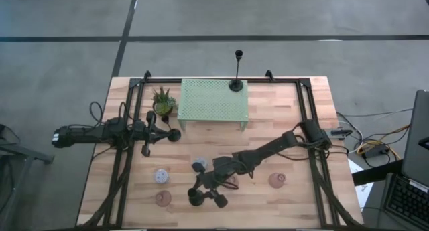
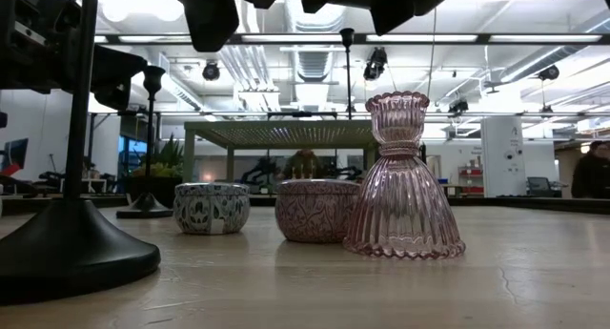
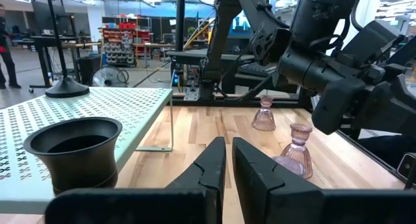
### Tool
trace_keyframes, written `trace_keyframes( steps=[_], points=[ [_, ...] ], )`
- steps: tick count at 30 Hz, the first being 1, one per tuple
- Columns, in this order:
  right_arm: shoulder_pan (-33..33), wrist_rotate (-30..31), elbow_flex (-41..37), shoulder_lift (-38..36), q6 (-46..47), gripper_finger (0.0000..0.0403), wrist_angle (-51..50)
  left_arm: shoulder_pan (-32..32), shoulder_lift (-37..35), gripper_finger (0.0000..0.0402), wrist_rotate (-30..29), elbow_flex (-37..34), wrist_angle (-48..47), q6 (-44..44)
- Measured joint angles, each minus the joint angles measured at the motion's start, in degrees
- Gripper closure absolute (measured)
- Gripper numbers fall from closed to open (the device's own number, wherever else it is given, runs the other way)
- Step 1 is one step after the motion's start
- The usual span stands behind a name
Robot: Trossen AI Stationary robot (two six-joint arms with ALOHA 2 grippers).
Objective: Pick & Place candle stick holders
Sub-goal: Put the bottom black candle holder on the shelf
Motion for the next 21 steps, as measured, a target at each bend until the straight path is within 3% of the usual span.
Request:
trace_keyframes(
  steps=[8, 15, 21],
  points=[
    [-0.1, 0.0, -0.1, 0.0, -0.6, 0.0376, 0.0, 0.0, 0.0, 0.0367, 0.0, 0.0, 0.0, 0.0],
    [-1.0, -0.1, 0.3, -2.6, -0.4, 0.0375, -2.4, 0.0, 0.0, 0.0367, 0.0, 0.0, 0.0, 0.0],
    [-3.5, -0.2, 0.3, -10.7, -3.5, 0.0375, -9.3, 0.0, 0.0, 0.0367, 0.0, 0.0, 0.0, 0.0]
  ],
)
